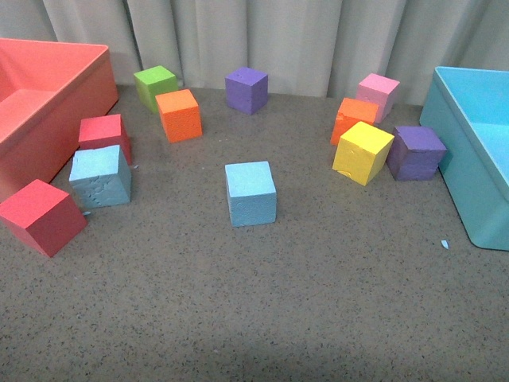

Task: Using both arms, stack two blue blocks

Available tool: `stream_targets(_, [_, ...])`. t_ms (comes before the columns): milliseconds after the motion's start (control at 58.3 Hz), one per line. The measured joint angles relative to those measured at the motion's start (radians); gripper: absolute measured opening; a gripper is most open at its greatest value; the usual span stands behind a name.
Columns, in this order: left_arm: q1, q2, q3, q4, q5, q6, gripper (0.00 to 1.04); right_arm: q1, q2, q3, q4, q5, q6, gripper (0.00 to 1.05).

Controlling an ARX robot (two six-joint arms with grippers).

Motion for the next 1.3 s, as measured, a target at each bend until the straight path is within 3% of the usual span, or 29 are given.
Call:
stream_targets(617, [0.0, 0.0, 0.0, 0.0, 0.0, 0.0, 0.98, 0.0, -0.217, 0.0, -0.215, 0.0, 0.0, 0.01])
stream_targets(703, [0.0, 0.0, 0.0, 0.0, -0.001, 0.0, 0.98, 0.0, -0.343, 0.001, -0.374, -0.003, 0.0, 0.01])
stream_targets(857, [0.0, 0.0, 0.0, 0.0, 0.0, 0.0, 0.98, 0.0, -0.38, 0.001, -0.385, -0.003, -0.001, 0.02])
stream_targets(1303, [0.0, 0.0, 0.0, 0.0, 0.0, 0.0, 0.98, 0.0, -0.381, 0.001, -0.385, -0.003, -0.001, 0.81])
